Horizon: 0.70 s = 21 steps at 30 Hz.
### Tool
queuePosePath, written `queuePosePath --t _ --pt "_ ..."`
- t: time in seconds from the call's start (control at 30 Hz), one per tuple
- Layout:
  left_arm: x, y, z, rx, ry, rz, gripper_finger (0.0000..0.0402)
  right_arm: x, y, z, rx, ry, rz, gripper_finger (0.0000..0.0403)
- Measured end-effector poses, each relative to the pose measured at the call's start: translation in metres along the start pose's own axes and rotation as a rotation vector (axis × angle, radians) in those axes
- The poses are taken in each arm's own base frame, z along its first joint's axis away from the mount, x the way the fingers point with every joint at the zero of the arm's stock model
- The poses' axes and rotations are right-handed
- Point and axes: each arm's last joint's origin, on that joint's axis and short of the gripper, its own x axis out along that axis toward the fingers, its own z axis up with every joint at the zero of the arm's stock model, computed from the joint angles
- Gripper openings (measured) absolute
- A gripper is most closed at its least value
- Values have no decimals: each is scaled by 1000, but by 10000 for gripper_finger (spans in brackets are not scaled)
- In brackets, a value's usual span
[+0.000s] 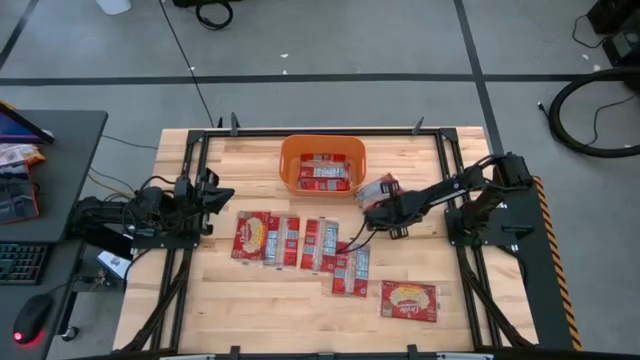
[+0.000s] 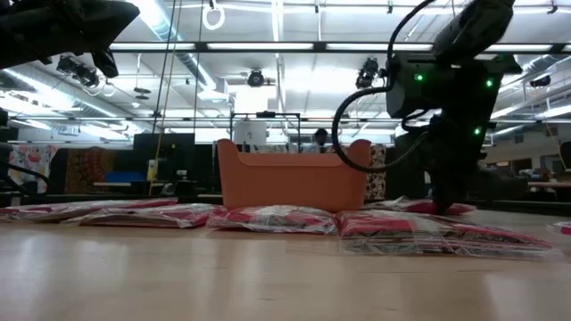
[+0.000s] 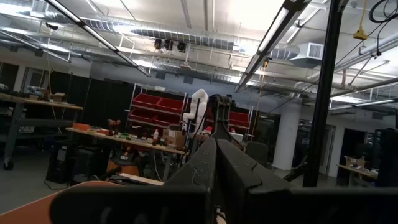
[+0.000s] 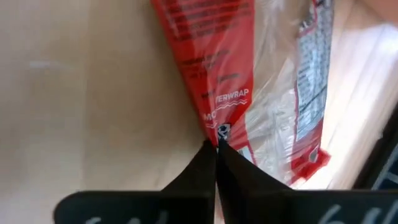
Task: Sort popcorn bags into baskets
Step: Put the red popcorn bag into the orange bin
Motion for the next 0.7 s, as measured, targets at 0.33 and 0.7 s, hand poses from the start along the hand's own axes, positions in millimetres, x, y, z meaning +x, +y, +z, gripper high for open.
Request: queuePosePath --t 0.33,0.7 --pt "0 0 0 0 -1 0 18 -75 -16 26 61 78 149 8" --pt "0 0 0 -1 -1 0 18 -167 -56 82 55 -432 237 7"
